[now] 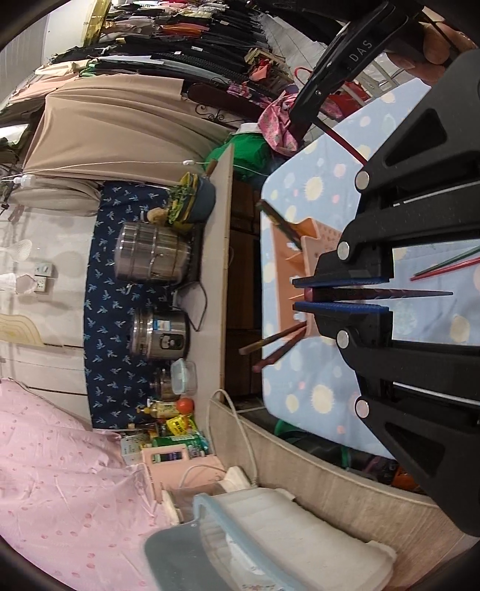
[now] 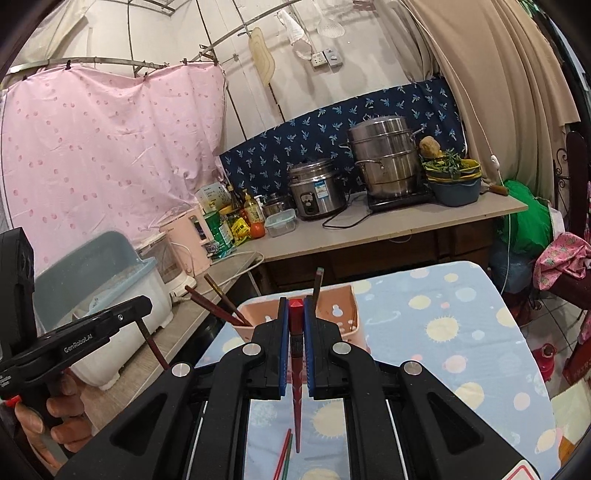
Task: Organize utensils
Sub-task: 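Lift both chopsticks, carry them to the pink holder and open both tools inside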
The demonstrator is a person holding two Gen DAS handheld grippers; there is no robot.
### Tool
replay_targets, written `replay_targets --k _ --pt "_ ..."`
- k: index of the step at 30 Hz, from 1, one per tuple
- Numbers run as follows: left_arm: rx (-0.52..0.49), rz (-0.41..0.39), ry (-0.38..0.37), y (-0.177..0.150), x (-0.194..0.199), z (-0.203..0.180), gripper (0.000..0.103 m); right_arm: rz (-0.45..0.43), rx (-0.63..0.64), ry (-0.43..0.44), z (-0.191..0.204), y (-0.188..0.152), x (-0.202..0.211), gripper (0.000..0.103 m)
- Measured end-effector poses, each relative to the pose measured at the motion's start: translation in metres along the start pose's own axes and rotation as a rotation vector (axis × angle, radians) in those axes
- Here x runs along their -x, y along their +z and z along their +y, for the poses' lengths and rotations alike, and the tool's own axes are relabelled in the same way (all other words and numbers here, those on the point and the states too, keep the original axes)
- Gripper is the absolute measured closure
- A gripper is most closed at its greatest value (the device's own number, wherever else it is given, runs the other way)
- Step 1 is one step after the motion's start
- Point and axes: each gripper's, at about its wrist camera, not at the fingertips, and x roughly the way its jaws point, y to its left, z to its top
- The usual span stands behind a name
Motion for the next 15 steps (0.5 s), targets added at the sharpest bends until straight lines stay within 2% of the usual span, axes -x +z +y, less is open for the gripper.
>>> replay_targets --k 10,15 --pt "0.012 -0.191 0.023 0.072 0.004 0.002 0.096 -0.131 -0.059 0.041 -0.002 0.064 -0.021 0.096" --pt "0.017 -0.274 0.044 0.101 -0.008 0.005 0.096 -0.177 -0.077 0.037 -0.002 0.09 -0.038 0.096"
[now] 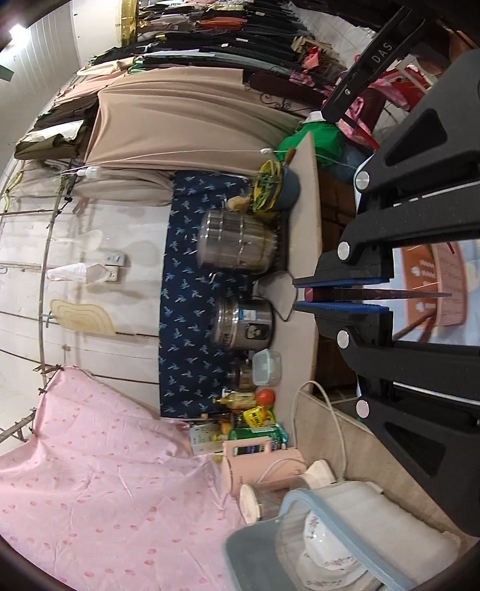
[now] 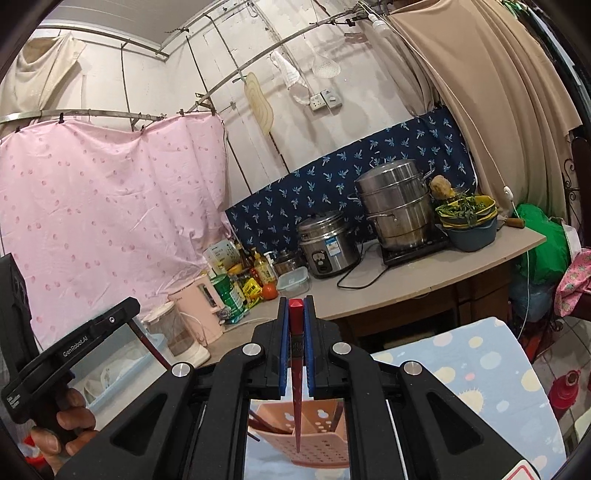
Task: Organize utensils
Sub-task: 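Lift both chopsticks, carry them to the pink holder and open both tools inside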
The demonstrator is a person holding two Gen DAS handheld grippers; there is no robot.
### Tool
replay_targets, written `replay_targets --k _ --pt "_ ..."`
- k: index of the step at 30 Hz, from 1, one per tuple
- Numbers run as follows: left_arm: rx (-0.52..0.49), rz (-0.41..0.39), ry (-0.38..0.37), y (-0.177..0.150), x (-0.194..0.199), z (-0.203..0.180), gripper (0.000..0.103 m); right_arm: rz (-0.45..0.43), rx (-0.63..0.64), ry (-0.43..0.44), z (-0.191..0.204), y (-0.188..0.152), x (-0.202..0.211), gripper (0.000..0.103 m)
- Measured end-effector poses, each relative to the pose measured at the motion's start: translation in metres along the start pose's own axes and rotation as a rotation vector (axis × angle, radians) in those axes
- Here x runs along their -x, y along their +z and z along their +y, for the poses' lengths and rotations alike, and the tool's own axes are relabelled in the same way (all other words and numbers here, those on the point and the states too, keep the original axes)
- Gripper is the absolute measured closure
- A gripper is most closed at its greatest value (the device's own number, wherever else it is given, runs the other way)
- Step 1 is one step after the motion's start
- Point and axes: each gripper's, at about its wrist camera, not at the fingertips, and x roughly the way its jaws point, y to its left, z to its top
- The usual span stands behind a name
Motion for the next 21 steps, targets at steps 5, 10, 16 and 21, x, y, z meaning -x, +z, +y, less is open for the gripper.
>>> replay_targets --k 5,10,16,21 --pt "0.003 -0.013 0.013 0.009 -0.023 0.001 0.096 -0.018 0.001 -0.019 -0.001 0.011 -0.021 0.096" --pt "0.01 0.009 0.017 -0.001 -0.045 0.004 0.096 0.028 0.015 -0.053 -0.008 -0.005 -0.046 0.096" --pt "0.012 0.073 0.021 -0.026 -0.066 0.007 0.096 0.104 0.025 -0.075 -0.019 -0.032 -0.069 0.096" --pt "0.022 0.116 0.021 -0.04 -0.08 0.011 0.096 0.146 0.007 -0.078 -0.026 -0.047 -0.079 0.096"
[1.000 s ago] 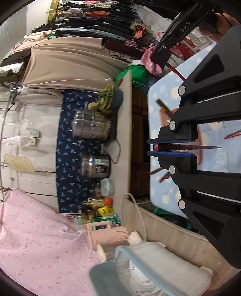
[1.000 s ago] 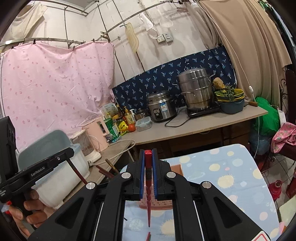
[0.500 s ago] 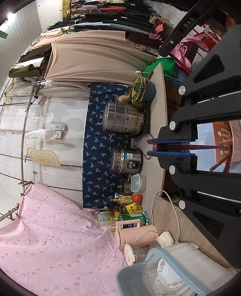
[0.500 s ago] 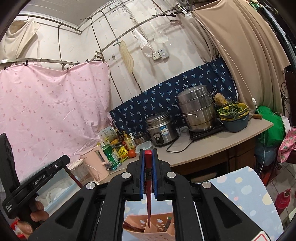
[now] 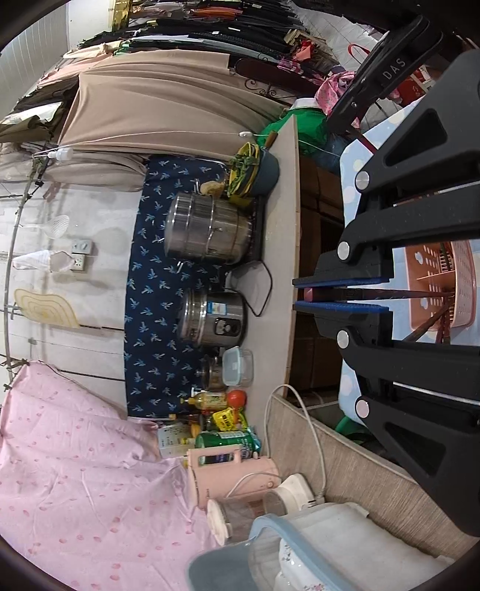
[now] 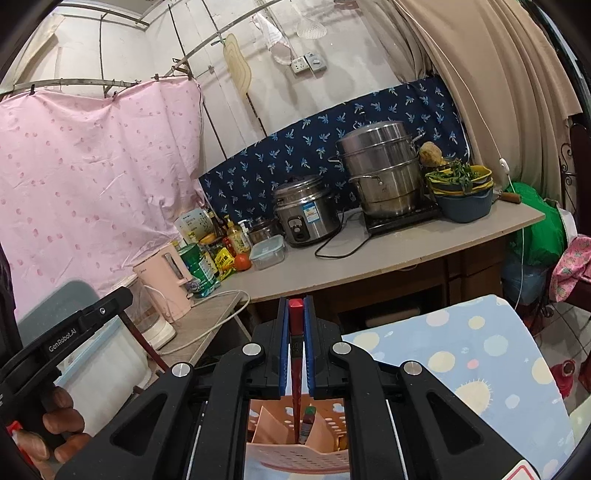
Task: Organize utensils
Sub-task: 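Lift both chopsticks, carry them to the pink holder and open both tools inside, then move both open tools back to the last red and green chopsticks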
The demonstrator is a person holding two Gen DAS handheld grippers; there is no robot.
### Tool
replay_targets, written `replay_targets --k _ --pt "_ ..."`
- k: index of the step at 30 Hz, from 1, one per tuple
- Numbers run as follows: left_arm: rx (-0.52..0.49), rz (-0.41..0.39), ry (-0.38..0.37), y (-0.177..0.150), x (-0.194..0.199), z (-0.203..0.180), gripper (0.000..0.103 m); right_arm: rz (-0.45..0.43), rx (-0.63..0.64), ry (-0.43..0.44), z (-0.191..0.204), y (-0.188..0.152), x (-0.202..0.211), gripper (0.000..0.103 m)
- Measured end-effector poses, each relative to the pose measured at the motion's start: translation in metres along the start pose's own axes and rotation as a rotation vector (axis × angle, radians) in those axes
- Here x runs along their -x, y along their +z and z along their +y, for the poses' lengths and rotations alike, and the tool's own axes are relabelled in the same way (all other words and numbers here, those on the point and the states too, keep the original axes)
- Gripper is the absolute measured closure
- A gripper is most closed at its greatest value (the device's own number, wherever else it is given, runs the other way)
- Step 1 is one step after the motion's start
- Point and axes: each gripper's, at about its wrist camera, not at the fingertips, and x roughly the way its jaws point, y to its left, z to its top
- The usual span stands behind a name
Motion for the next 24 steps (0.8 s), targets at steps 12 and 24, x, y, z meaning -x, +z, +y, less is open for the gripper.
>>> replay_targets --k 12,24 --pt "0.009 0.031 0.02 -0.019 -0.009 0.007 0.088 0.021 0.003 -0.002 0.001 -0.013 -0.002 0.081" --pt "0.004 0.023 0.045 -0.02 0.003 0.011 0.058 0.017 0.028 0.011 0.008 -0.014 0.013 0.075"
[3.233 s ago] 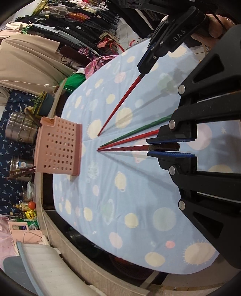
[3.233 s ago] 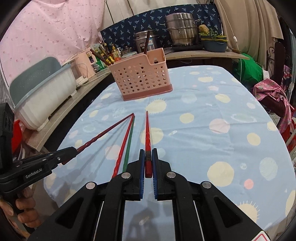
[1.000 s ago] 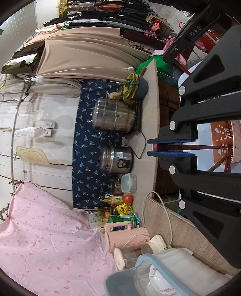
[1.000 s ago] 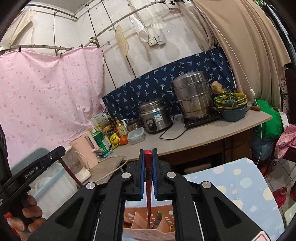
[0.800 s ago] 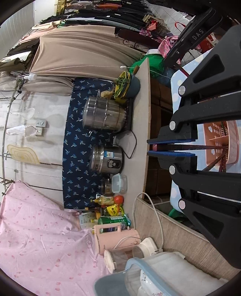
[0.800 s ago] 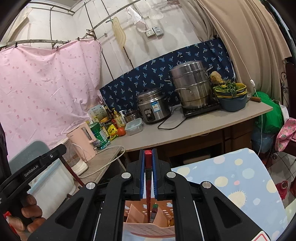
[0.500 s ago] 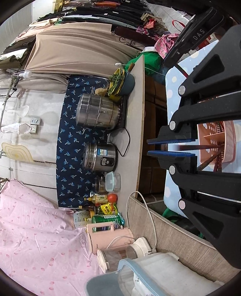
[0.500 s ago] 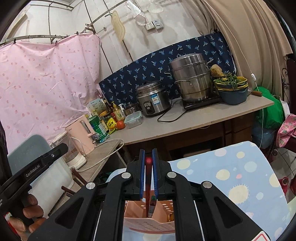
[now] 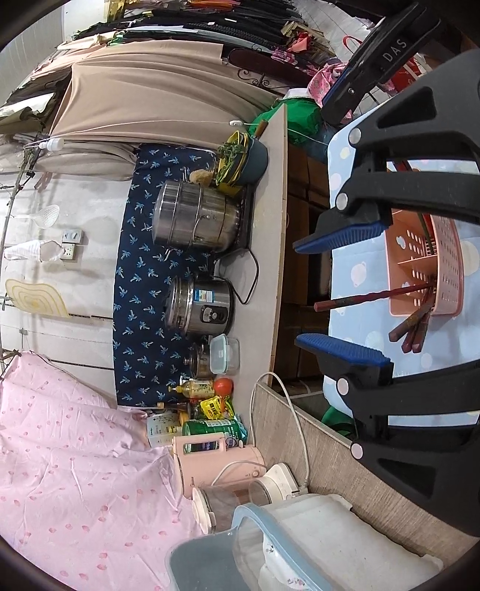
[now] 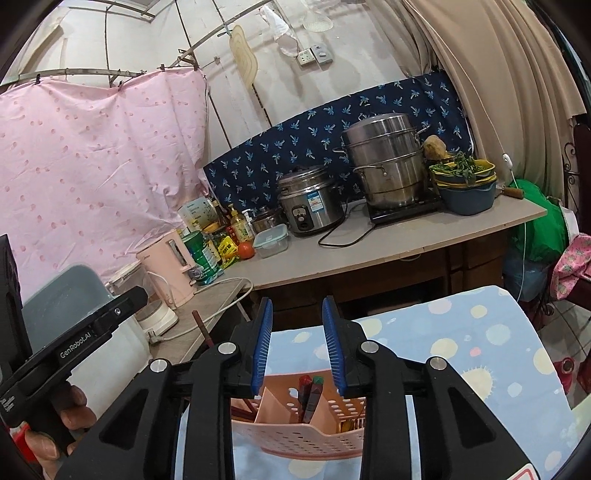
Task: Organize utensils
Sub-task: 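Move both open tools back to the last red and green chopsticks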
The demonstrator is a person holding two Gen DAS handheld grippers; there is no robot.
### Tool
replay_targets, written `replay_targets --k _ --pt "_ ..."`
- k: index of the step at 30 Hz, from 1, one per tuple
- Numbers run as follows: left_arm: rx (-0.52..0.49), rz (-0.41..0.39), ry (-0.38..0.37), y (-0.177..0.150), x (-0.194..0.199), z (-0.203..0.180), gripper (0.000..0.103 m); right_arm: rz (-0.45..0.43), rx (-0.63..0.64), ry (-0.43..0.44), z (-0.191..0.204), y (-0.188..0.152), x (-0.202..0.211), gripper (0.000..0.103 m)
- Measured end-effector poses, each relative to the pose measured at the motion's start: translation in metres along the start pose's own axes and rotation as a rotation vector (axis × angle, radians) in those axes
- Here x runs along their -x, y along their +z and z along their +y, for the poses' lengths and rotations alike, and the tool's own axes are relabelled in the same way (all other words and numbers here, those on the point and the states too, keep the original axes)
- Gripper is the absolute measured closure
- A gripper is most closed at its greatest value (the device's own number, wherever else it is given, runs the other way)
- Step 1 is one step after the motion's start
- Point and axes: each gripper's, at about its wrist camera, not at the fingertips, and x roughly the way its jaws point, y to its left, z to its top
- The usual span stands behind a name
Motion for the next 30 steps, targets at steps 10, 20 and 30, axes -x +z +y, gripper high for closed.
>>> replay_targets --k 10,20,30 --pt "-0.014 -0.005 -0.002 -0.003 0.016 -0.002 0.058 -0.005 0.025 0.005 0.008 -0.004 0.018 0.075" --pt "-0.037 0.018 0.008 -0.022 0.043 -0.003 0.058 0.011 0.081 0.019 0.021 -0.025 0.051 0.075" --pt "-0.039 0.092 0.008 -0.068 0.074 0.001 0.058 0.095 0.14 0.005 0.027 -0.087 0.095 0.075"
